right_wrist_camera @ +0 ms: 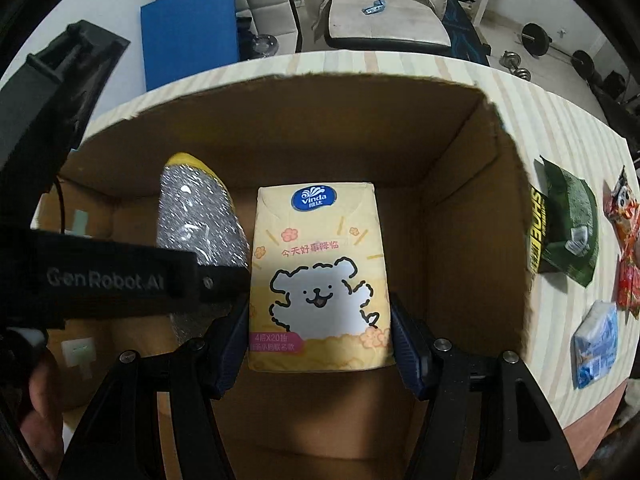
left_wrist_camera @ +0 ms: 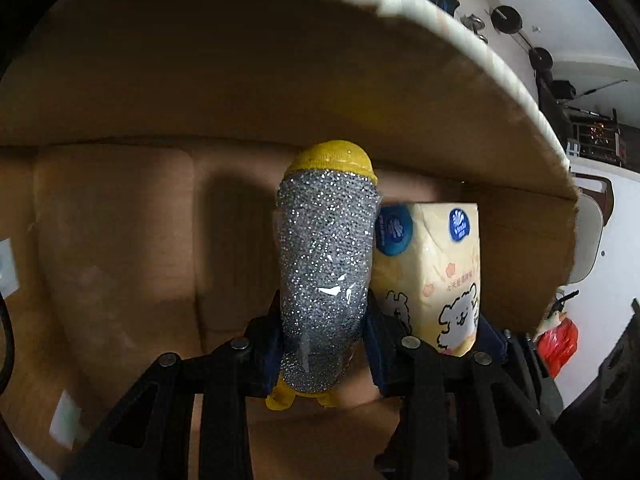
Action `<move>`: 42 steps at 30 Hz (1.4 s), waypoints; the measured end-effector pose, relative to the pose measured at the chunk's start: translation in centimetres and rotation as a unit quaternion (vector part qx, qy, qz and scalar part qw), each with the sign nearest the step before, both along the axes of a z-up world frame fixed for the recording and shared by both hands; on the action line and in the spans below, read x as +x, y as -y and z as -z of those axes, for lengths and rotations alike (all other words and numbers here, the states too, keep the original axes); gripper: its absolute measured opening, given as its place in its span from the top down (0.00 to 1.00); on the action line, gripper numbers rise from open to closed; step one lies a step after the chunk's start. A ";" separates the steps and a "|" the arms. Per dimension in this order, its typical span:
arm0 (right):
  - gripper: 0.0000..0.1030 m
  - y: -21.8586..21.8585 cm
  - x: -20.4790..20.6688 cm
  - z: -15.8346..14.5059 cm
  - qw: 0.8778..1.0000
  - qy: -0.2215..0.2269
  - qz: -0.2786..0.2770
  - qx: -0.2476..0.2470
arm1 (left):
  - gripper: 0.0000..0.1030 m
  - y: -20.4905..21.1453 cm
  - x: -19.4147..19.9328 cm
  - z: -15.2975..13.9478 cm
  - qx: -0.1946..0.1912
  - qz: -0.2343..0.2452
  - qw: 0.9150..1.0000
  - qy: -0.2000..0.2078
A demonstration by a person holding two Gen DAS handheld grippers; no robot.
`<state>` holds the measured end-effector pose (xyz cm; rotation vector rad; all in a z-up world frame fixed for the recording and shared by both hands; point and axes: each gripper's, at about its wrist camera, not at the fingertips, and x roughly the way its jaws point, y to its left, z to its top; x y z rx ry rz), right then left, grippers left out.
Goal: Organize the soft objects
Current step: 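Lower sponge and tissue pack into the cardboard box and open both tools, then grasp the green snack pack with left tool while right tool grasps the red snack bag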
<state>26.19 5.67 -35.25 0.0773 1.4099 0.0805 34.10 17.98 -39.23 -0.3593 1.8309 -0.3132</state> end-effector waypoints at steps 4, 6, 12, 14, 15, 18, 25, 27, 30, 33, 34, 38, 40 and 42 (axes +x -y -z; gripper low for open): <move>0.36 -0.3 0.0 1.0 1.000 0.005 -0.006 -0.016 | 0.67 0.5 -0.3 1.1 -0.004 0.010 1.000 -0.006; 0.36 -0.4 -0.2 1.3 1.000 0.001 -0.002 -0.013 | 0.66 0.8 -0.6 1.2 0.012 0.023 1.000 -0.001; 0.34 -0.1 -0.3 1.6 1.000 -0.016 0.005 0.000 | 0.39 1.4 -1.2 0.4 0.056 0.049 0.997 0.013; 0.34 -0.1 -0.8 1.0 1.000 -0.019 0.010 0.005 | 0.25 1.3 -1.5 -0.7 0.088 0.059 0.994 0.036; 0.33 0.0 -0.9 0.8 1.000 -0.022 0.013 0.009 | 0.15 1.3 -1.7 -1.2 0.096 0.060 0.993 0.043; 0.26 -0.1 -1.3 -0.2 0.999 -0.031 0.017 0.028 | 0.06 0.6 -2.6 -3.4 0.119 0.058 0.989 0.072; 0.00 -0.5 -3.5 -5.0 1.000 -0.026 0.010 0.007 | 0.02 -1.2 -7.5 -10.2 0.164 0.035 0.974 0.154; 0.00 -0.4 -3.8 -6.0 1.000 -0.021 0.006 0.008 | 0.02 -1.9 -9.6 -12.1 0.170 0.026 0.970 0.171; 0.00 0.5 -4.6 -7.6 1.000 -0.015 0.002 0.000 | 0.02 -3.2 -12.6 -14.8 0.183 0.012 0.964 0.195; 0.00 1.6 -6.0 -9.4 1.000 0.000 0.001 -0.006 | 0.02 -3.1 -14.6 -17.2 0.195 0.009 0.957 0.216; 0.00 2.0 -6.9 -10.2 1.000 0.004 0.001 -0.006 | 0.02 -3.5 -15.2 -17.5 0.196 0.008 0.955 0.222; 0.00 2.8 -9.6 -12.8 1.000 0.018 0.000 0.008 | 0.02 -3.8 -16.4 -17.7 0.201 0.001 0.951 0.233; 0.00 3.2 -10.7 -13.9 1.000 0.024 -0.001 0.017 | 0.02 -3.2 -16.8 -18.5 0.203 -0.007 0.949 0.241; 0.00 3.3 -11.8 -15.0 0.999 0.030 -0.008 0.028 | 0.02 -2.4 -18.0 -19.8 0.205 -0.014 0.947 0.248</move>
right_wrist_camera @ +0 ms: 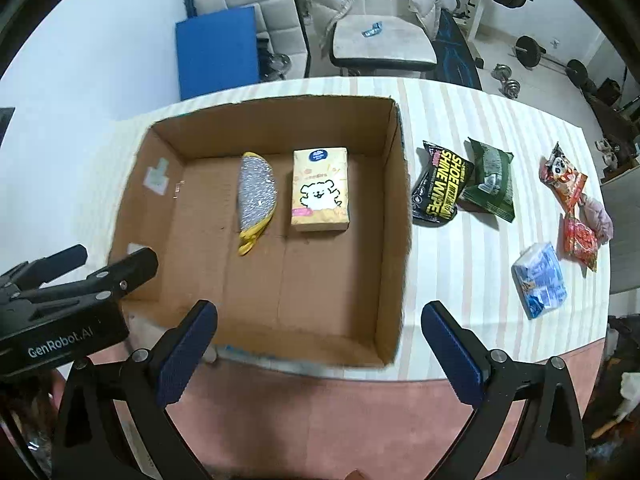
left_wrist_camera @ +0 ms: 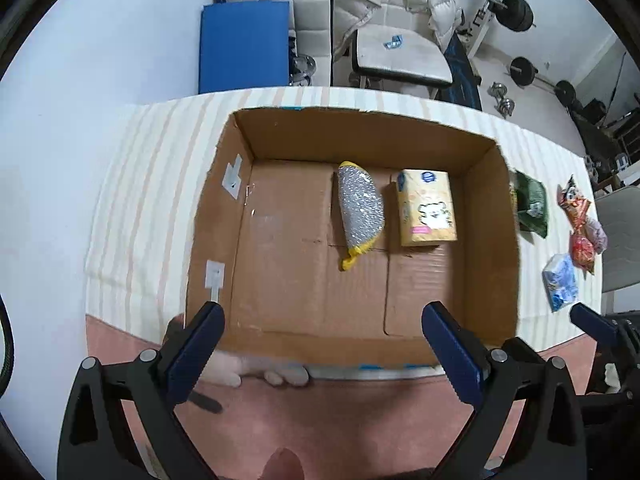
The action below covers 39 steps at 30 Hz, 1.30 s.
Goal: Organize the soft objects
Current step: 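Grasp the green snack pack with left tool while right tool grasps the red snack bag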
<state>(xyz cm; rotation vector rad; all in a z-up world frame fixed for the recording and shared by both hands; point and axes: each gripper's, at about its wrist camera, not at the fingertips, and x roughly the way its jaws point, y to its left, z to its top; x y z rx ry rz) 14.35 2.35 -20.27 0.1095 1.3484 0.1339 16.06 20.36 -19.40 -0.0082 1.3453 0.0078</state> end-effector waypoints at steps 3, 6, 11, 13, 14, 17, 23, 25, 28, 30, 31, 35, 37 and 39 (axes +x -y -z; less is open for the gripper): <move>0.00 0.3 -1.0 -1.3 1.000 0.001 -0.014 0.022 | 0.02 1.0 -1.3 -2.0 0.010 -0.008 1.000 0.013; 0.00 1.7 -1.7 -2.5 0.999 0.006 -0.023 0.049 | 0.02 2.6 -1.2 -3.9 0.011 -0.009 1.000 0.021; 0.00 7.5 -2.1 -4.3 0.997 0.010 -0.001 0.081 | 0.02 8.6 0.4 -7.1 -0.004 0.017 0.999 0.029; 0.00 10.9 -2.0 -4.7 0.996 0.011 0.018 0.081 | 0.02 12.7 2.1 -7.6 -0.010 0.044 0.999 0.030; 0.00 13.8 -1.8 -4.9 0.996 0.011 0.036 0.078 | 0.02 14.2 2.7 -7.5 -0.011 0.054 0.998 0.030; 0.00 20.6 -1.2 -4.8 0.995 0.013 0.081 0.057 | 0.02 20.9 6.5 -5.7 -0.035 0.101 0.994 -0.001; 0.00 37.1 1.4 -0.3 0.978 -0.032 0.205 0.036 | 0.02 31.9 13.5 2.0 -0.023 0.159 0.984 -0.079; 0.00 42.0 2.5 2.7 0.965 -0.062 0.251 0.053 | 0.02 34.8 15.5 5.6 -0.012 0.163 0.980 -0.111; 0.00 48.1 3.1 8.5 0.925 -0.118 0.343 0.114 | 0.02 36.8 17.6 10.0 -0.006 0.149 0.977 -0.154; 0.00 50.8 3.0 12.9 0.883 -0.151 0.411 0.169 | 0.02 37.4 18.4 12.3 -0.008 0.135 0.975 -0.177; 0.00 51.1 2.9 14.1 0.873 -0.159 0.426 0.178 | 0.02 37.5 18.6 13.1 -0.009 0.129 0.974 -0.186; 0.02 52.0 3.3 19.4 0.822 -0.196 0.489 0.215 | 0.02 37.9 19.4 15.9 0.005 0.113 0.971 -0.210; 0.03 51.8 3.9 21.3 0.808 -0.209 0.507 0.215 | 0.02 37.9 19.7 16.5 0.008 0.107 0.971 -0.213; 0.18 51.7 4.4 22.4 0.804 -0.217 0.514 0.206 | 0.02 37.7 19.8 17.0 0.009 0.101 0.971 -0.216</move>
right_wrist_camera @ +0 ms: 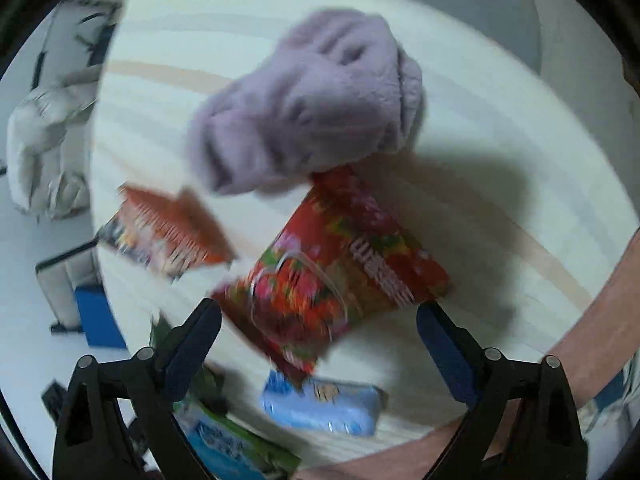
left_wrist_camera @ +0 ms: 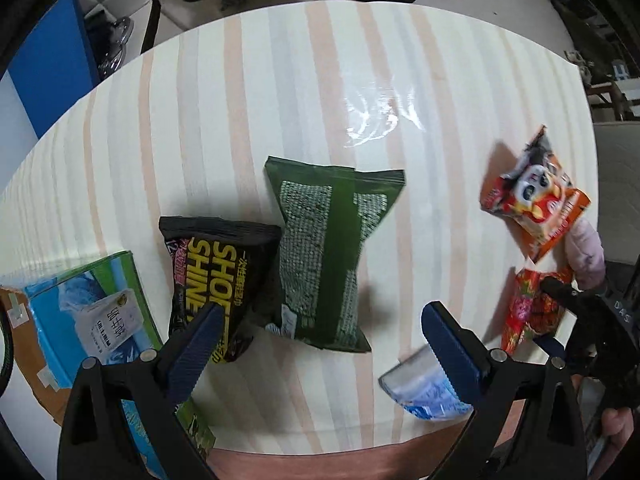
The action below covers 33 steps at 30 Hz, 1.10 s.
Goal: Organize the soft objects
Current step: 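Grasp the green snack pack with left tool while right tool grasps the red snack bag, then place green pack and red bag into the box and open both tools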
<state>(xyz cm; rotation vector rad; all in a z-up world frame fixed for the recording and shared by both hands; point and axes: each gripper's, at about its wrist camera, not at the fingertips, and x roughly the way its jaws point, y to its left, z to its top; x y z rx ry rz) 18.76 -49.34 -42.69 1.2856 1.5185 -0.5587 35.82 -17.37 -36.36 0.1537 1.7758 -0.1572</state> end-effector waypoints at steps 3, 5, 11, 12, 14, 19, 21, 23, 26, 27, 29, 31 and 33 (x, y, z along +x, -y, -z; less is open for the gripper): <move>0.30 -0.9 1.5 -0.7 0.998 -0.006 -0.046 -0.040 | 0.02 0.1 -0.4 0.5 -0.004 -0.001 1.000 -0.006; 0.37 -2.3 3.2 -1.4 0.988 -0.002 -0.136 -0.066 | 0.02 0.1 -0.6 0.7 -0.007 0.006 1.000 -0.009; 0.44 -7.5 4.8 -2.6 0.898 -0.026 -0.421 -0.127 | 0.02 1.4 -2.0 1.8 -0.010 0.035 0.999 -0.013; 0.44 -8.2 4.6 -2.8 0.887 -0.033 -0.440 -0.136 | 0.02 1.5 -2.1 2.0 -0.010 0.036 0.999 -0.014; 0.34 -8.6 4.3 -3.5 0.886 -0.023 -0.439 -0.148 | 0.02 1.9 -2.3 2.4 -0.010 0.037 0.999 -0.013; 0.23 -8.2 3.9 -3.7 0.917 -0.011 -0.373 -0.142 | 0.55 2.6 -2.1 4.2 0.011 0.048 0.999 -0.012; 0.24 -7.7 3.5 -2.9 0.925 -0.017 -0.352 -0.139 | 0.67 2.7 -2.1 4.8 0.017 0.050 0.999 -0.013; 0.40 -7.8 3.1 -2.5 0.926 -0.028 -0.344 -0.149 | 0.68 2.5 -2.5 4.9 0.015 0.047 0.999 -0.002; 0.51 -8.3 2.8 -3.1 0.922 -0.023 -0.344 -0.176 | 0.71 2.0 -3.9 4.4 0.016 0.045 0.999 0.017; 0.52 -8.6 2.5 -3.4 0.922 -0.019 -0.343 -0.178 | 0.71 1.8 -4.3 4.1 0.015 0.044 0.999 0.021; 0.53 -8.9 1.7 -4.3 0.923 -0.008 -0.341 -0.178 | 0.71 1.3 -5.3 3.4 0.007 0.038 0.999 0.028; 0.53 -9.4 0.8 -5.9 0.922 0.005 -0.342 -0.179 | 0.71 0.7 -6.2 1.9 -0.005 0.034 0.998 0.043; 0.53 -11.3 1.1 -8.8 0.920 0.033 -0.348 -0.180 | 0.71 -0.3 -7.8 -0.6 -0.024 0.032 0.997 0.064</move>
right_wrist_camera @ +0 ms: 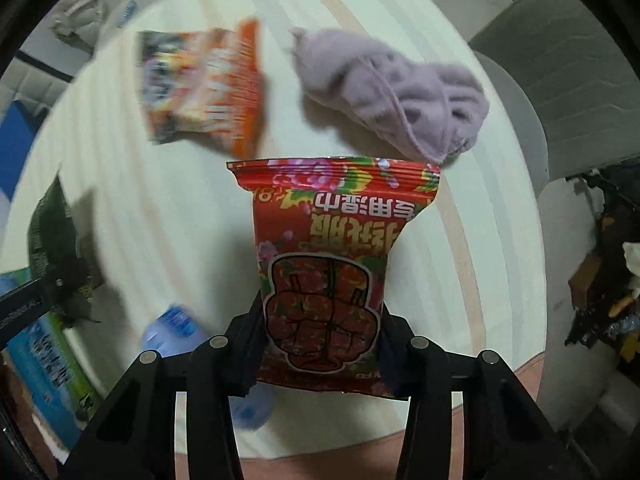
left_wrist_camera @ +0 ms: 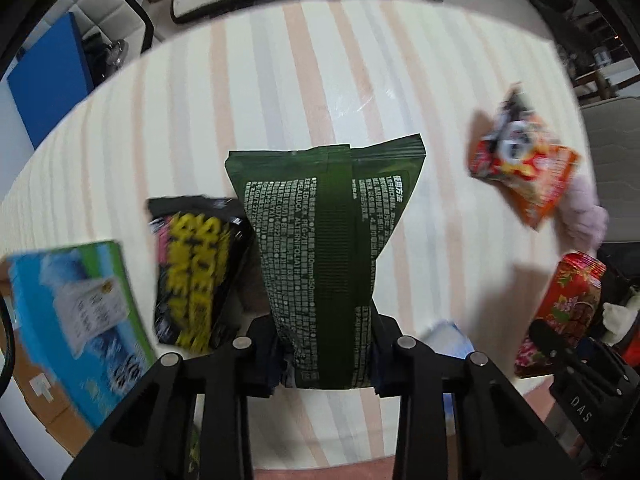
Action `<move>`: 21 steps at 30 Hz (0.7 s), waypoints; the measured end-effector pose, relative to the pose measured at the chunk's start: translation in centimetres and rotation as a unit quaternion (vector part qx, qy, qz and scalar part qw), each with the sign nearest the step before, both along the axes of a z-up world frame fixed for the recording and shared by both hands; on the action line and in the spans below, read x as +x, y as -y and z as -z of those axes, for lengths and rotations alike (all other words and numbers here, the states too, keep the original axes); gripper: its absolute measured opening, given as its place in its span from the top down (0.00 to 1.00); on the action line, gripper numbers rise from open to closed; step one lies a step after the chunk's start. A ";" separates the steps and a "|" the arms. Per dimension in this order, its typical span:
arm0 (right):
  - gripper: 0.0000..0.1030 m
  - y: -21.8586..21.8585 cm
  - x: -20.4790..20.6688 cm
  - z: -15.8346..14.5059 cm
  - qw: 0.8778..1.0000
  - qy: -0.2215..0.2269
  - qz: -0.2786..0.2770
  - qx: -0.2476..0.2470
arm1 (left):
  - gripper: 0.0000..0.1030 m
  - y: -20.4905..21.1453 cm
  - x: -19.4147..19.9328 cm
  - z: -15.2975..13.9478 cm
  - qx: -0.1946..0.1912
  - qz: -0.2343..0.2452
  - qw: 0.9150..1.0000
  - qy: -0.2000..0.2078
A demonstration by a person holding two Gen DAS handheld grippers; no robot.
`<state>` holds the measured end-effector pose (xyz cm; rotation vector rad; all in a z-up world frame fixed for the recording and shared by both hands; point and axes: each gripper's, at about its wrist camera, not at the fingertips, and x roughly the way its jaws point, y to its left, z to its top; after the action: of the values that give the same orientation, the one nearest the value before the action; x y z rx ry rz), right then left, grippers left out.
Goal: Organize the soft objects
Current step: 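Place green pack and red bag into the box and open both tools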
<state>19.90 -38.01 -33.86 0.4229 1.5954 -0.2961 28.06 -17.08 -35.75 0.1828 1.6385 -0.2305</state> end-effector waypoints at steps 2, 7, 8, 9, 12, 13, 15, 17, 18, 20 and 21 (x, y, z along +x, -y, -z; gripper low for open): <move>0.53 -1.7 -0.6 -2.6 1.000 0.023 -0.014 0.011 | 0.71 -1.4 -1.9 -2.4 -0.019 -0.003 1.000 0.018; 0.53 -8.6 -2.4 -9.1 0.993 0.076 -0.071 0.047 | 0.71 -8.1 -5.8 -10.2 -0.059 -0.019 0.996 0.063; 0.53 -10.6 -2.6 -10.5 0.991 0.087 -0.084 0.056 | 0.71 -9.7 -6.1 -11.8 -0.062 -0.024 0.995 0.072; 0.53 -12.2 -2.7 -11.5 0.989 0.096 -0.096 0.063 | 0.71 -11.3 -6.6 -13.1 -0.062 -0.029 0.994 0.080; 0.53 -17.1 -2.3 -14.2 0.980 0.118 -0.131 0.093 | 0.71 -17.1 -7.6 -15.8 -0.064 -0.049 0.992 0.094; 0.53 -19.4 -2.4 -15.1 0.976 0.123 -0.144 0.104 | 0.71 -19.0 -8.0 -16.6 -0.059 -0.059 0.992 0.098; 0.53 -24.1 -2.4 -16.3 0.969 0.129 -0.170 0.122 | 0.71 -23.7 -7.4 -17.4 -0.050 -0.073 0.991 0.103; 0.53 -28.5 -2.0 -16.3 0.964 0.129 -0.192 0.129 | 0.71 -28.3 -7.3 -17.7 -0.029 -0.089 0.990 0.109; 0.53 -30.5 -2.0 -16.2 0.963 0.127 -0.199 0.130 | 0.71 -30.6 -7.2 -17.4 -0.020 -0.098 0.989 0.107; 0.53 -34.2 -2.0 -15.5 0.961 0.119 -0.213 0.127 | 0.71 -33.1 -6.5 -16.0 -0.009 -0.112 0.989 0.100; 0.53 -35.3 -1.9 -15.2 0.961 0.114 -0.216 0.126 | 0.71 -34.7 -5.9 -15.4 -0.001 -0.116 0.989 0.093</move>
<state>18.01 -2.67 -18.65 0.2784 1.4568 0.2836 22.14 17.63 -20.34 0.0090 1.4585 -0.0357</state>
